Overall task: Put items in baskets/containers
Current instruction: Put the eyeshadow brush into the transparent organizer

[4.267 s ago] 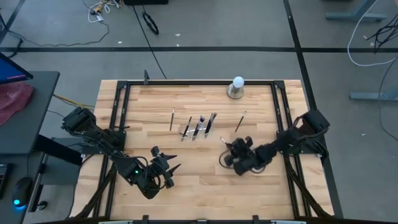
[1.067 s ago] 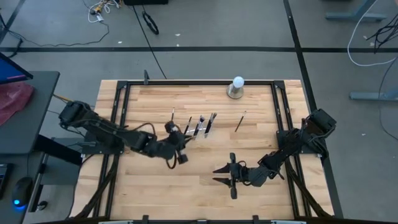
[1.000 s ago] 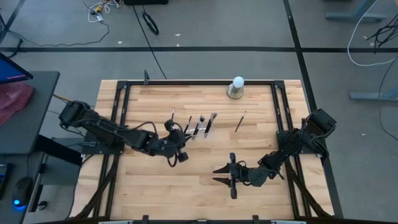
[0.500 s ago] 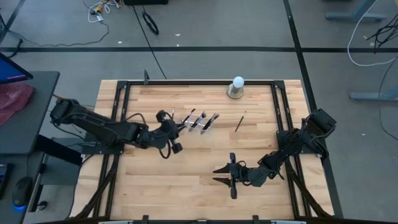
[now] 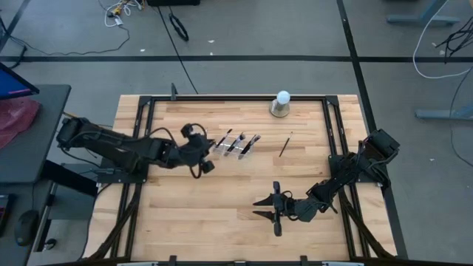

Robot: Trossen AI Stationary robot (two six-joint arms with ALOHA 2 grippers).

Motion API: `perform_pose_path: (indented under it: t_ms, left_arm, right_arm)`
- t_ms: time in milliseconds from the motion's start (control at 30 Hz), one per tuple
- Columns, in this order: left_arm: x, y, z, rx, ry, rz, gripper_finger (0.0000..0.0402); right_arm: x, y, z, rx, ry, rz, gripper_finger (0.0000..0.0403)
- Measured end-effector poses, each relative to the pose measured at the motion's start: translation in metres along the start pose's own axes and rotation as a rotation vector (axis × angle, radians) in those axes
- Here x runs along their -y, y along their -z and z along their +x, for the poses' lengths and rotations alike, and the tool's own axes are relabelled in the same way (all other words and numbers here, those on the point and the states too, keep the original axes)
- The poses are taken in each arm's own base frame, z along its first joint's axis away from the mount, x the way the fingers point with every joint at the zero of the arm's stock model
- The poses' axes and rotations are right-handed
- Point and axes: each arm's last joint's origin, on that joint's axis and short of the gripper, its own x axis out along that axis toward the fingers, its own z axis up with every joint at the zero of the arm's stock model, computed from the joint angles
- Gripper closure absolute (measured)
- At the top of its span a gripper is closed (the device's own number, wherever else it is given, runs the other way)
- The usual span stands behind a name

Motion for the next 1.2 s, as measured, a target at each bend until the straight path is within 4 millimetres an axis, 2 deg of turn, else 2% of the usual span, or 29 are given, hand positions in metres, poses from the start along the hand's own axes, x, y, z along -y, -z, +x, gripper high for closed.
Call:
perform_pose_path:
  t_ms: [167, 467, 1033, 1200]
  left_arm:
    - [-0.003, -0.006, 0.005, 0.018, 0.045, -0.014, 0.0381]
    - [-0.001, -0.001, 0.005, -0.054, 0.176, -0.067, 0.0381]
    - [-0.016, -0.011, 0.016, 0.023, 0.055, -0.071, 0.0381]
    - [-0.020, -0.016, 0.007, 0.001, 0.062, -0.058, 0.0381]
  right_arm:
    - [0.000, 0.000, 0.000, -0.001, 0.000, -0.001, 0.0280]
    - [0.000, 0.000, 0.000, -0.001, 0.001, -0.001, 0.0280]
    - [0.002, 0.000, 0.001, -0.002, 0.008, 0.007, 0.0280]
    - [0.002, 0.000, 0.001, -0.003, 0.008, 0.006, 0.0280]
